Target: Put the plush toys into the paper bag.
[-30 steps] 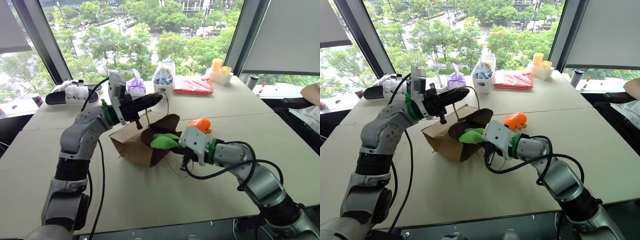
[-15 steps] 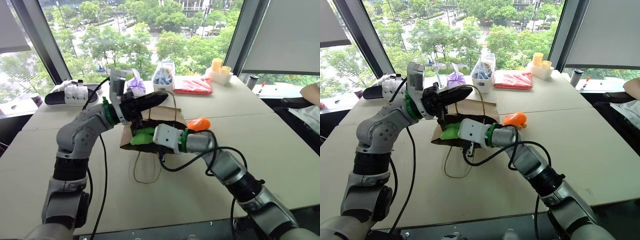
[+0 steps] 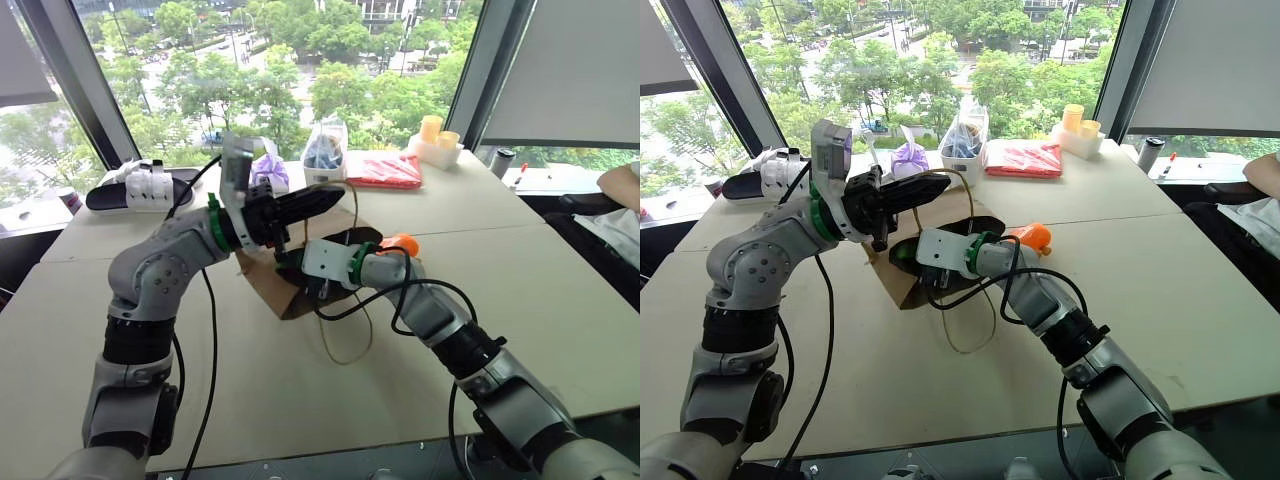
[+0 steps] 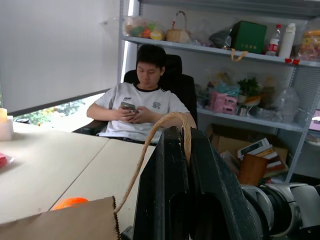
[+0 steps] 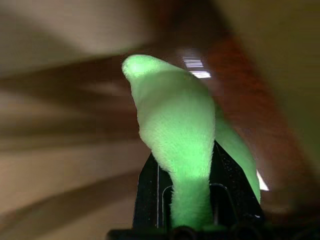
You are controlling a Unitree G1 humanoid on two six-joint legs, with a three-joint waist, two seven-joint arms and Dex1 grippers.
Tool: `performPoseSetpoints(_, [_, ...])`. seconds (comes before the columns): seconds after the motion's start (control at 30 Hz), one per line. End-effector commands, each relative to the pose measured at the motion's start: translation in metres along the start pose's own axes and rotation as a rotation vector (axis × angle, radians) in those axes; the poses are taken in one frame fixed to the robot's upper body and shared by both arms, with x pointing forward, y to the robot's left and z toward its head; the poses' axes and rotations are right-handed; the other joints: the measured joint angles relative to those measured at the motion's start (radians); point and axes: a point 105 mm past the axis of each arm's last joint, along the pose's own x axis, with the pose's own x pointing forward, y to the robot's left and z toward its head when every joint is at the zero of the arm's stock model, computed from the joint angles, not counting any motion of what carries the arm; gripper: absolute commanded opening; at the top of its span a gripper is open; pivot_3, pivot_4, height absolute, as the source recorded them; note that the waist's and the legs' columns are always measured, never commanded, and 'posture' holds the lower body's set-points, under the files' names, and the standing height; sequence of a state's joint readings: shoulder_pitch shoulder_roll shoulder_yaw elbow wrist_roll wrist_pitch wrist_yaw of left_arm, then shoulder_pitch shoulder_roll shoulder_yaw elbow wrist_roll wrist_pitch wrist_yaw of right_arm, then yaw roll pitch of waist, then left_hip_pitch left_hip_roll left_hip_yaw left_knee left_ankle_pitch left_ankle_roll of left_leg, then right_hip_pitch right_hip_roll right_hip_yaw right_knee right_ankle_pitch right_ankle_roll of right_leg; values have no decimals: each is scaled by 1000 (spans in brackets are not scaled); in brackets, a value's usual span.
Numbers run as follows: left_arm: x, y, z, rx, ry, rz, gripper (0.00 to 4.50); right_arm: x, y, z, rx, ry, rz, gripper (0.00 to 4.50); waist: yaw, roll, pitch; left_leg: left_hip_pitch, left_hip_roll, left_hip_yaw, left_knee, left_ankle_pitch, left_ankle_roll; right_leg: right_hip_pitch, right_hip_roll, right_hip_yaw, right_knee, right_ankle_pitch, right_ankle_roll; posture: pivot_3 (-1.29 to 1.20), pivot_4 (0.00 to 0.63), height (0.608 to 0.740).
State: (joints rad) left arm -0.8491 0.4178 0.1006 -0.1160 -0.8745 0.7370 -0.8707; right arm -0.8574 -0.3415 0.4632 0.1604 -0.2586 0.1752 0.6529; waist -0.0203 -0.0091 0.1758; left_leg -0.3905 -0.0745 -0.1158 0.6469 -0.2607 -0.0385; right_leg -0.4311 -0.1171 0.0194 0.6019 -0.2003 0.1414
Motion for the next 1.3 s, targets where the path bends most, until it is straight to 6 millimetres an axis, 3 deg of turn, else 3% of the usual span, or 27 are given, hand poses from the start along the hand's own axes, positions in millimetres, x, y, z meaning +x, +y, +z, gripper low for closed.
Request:
performPoseSetpoints(0.03, [2,-1,14,52,-40,-7,0,-13,-17,29,38,-103,-48,2204,1,0,0,0,0,0,0,0,0,0,0,0,0,0,0,0,150,740])
performPoseSetpoints(0.17, [-2,2,7,56,-13,5,0,-38,-23,46,168,-158,-14,4357,3,0,0,0,0,0,0,0,0,0,0,0,0,0,0,0,150,740])
performPoseSetpoints(0.23, [-5,6,2,52,3,22,0,-61,-27,55,239,-203,14,4440,5,0,0,0,0,0,0,0,0,0,0,0,0,0,0,0,150,740])
performPoseSetpoints(0.37, [-15,13,-2,53,12,61,0,-107,-59,53,399,-250,-71,4440,7,0,0,0,0,0,0,-1,2,0,0,0,0,0,0,0,150,740])
performPoseSetpoints(0.47, [-18,17,0,60,6,77,0,-128,-85,25,489,-191,-208,4440,8,0,0,0,0,0,1,-4,7,1,0,0,0,0,0,0,150,740])
performPoseSetpoints(0.53, [-21,18,2,65,2,85,0,-134,-94,-6,519,-103,-296,4440,7,0,0,0,0,0,1,-4,7,1,0,0,0,0,0,0,150,740])
performPoseSetpoints(0.63, [-22,19,5,70,-4,88,0,-131,-95,-54,537,57,-382,4440,4,0,0,0,0,1,0,-4,7,1,0,0,0,0,0,0,150,740])
performPoseSetpoints(0.77, [-21,16,10,72,-11,73,0,-111,-84,-95,607,150,-418,4440,-2,1,0,0,0,2,0,-4,7,0,0,1,0,0,0,0,150,740])
performPoseSetpoints(0.93, [-19,12,13,66,-13,49,0,-91,-76,-120,622,197,-428,4440,0,1,1,0,0,3,0,-1,1,-1,0,2,0,0,0,0,150,740])
performPoseSetpoints(1.1, [-22,3,16,62,21,11,0,-55,-43,-154,601,324,-350,4440,-6,1,1,0,0,3,-1,0,1,-1,0,2,0,0,0,0,150,740])
performPoseSetpoints(1.3, [-24,3,22,61,34,1,0,-47,-20,-172,485,409,-267,4440,-11,1,1,0,0,3,-1,0,1,0,0,2,-1,0,0,0,150,740])
